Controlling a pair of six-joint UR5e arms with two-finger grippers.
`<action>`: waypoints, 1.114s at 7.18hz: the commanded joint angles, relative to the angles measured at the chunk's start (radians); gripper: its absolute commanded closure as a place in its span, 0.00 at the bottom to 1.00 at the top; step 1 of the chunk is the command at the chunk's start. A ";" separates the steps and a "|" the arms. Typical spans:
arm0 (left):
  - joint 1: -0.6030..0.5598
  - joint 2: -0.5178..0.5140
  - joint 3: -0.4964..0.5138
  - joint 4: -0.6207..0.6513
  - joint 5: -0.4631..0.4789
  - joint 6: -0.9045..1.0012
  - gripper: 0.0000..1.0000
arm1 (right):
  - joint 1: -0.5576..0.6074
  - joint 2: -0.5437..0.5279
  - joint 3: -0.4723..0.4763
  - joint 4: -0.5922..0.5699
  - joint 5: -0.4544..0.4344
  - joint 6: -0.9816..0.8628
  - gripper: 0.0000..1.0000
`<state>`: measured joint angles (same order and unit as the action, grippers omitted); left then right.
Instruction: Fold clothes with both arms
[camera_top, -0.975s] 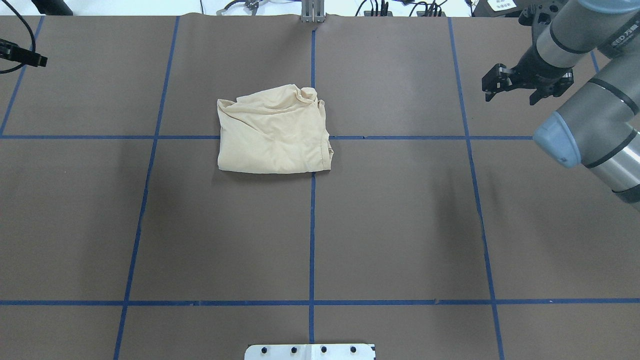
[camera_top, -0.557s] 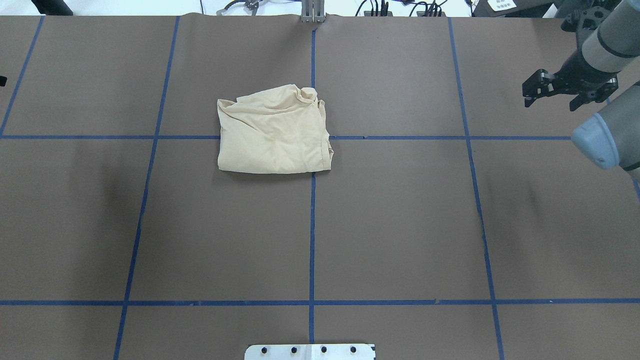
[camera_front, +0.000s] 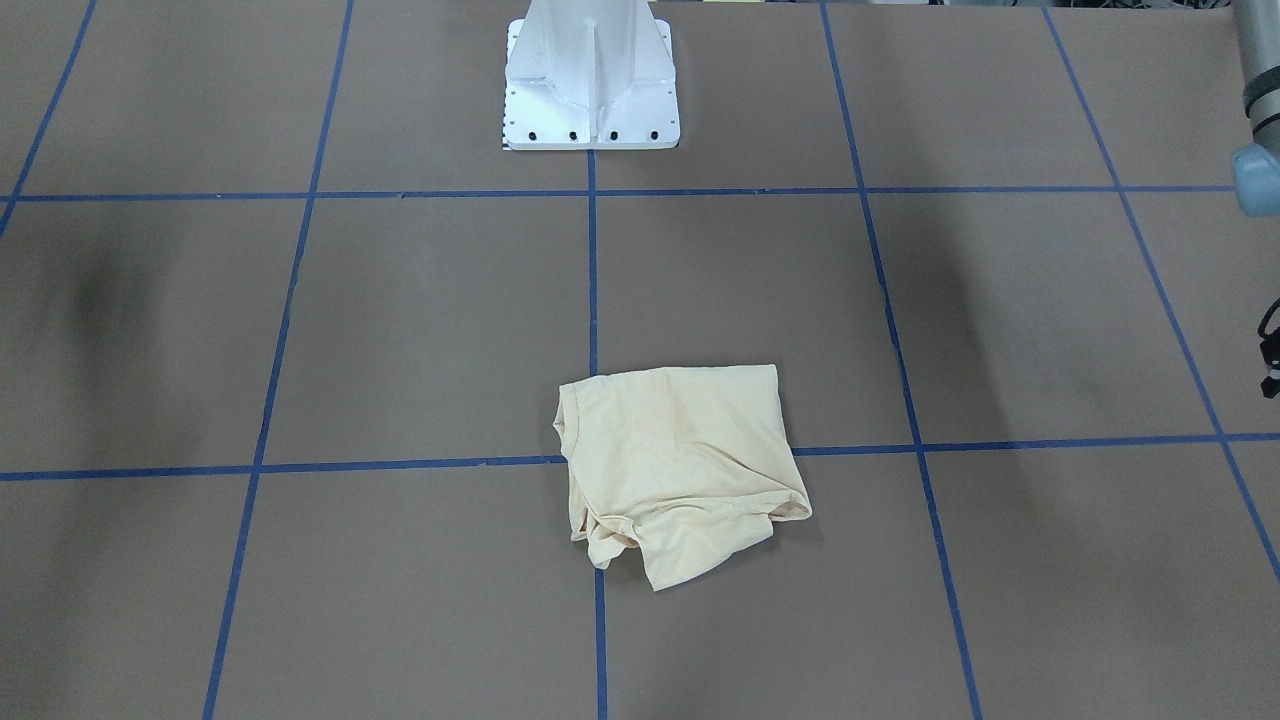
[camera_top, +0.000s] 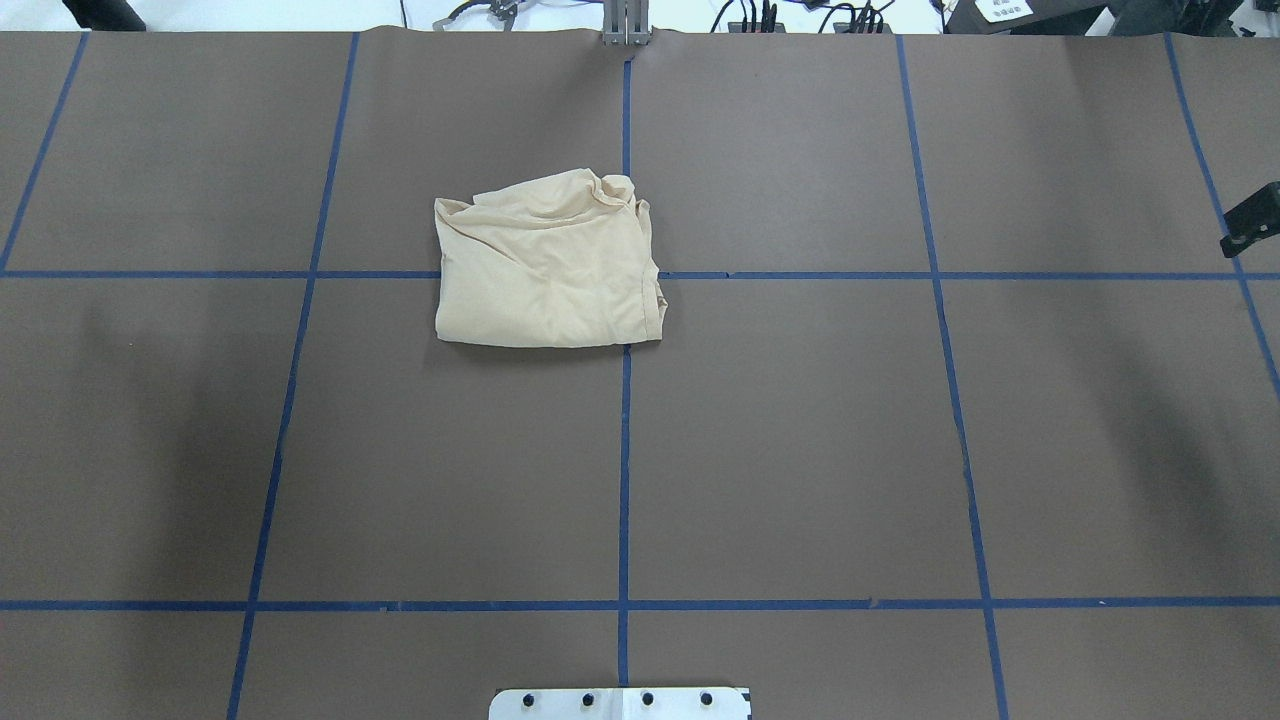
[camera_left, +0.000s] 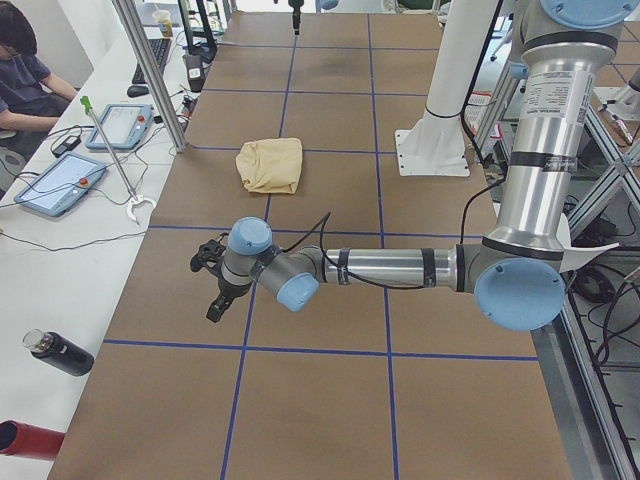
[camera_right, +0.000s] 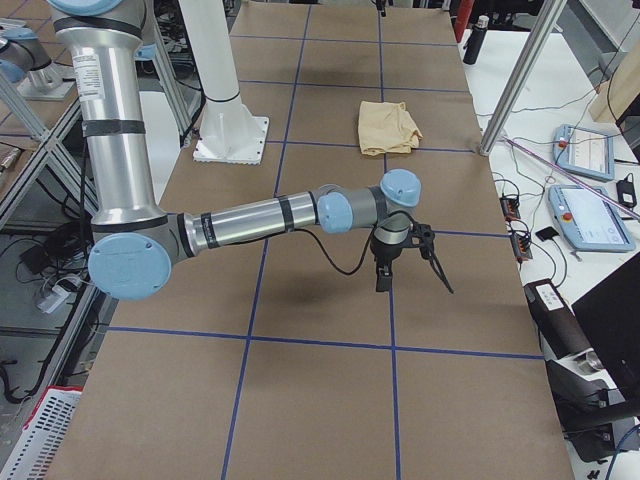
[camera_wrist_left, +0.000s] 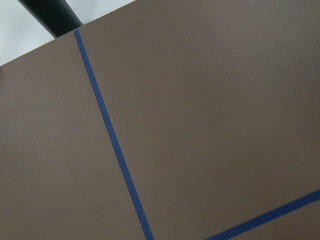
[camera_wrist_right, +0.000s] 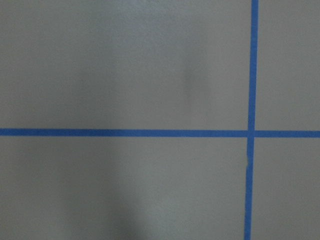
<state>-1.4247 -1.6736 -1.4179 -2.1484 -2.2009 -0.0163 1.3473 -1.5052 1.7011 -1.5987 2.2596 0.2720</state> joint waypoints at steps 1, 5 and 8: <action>-0.130 -0.003 -0.077 0.289 -0.013 0.224 0.00 | 0.116 -0.117 0.000 0.003 0.058 -0.165 0.00; -0.207 0.006 -0.087 0.538 -0.023 0.434 0.00 | 0.230 -0.234 0.002 0.005 0.192 -0.263 0.00; -0.198 0.075 -0.260 0.601 -0.109 0.140 0.00 | 0.230 -0.247 0.000 0.008 0.180 -0.261 0.00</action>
<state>-1.6292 -1.6438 -1.6000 -1.5546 -2.2816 0.2677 1.5760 -1.7438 1.7024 -1.5923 2.4474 0.0105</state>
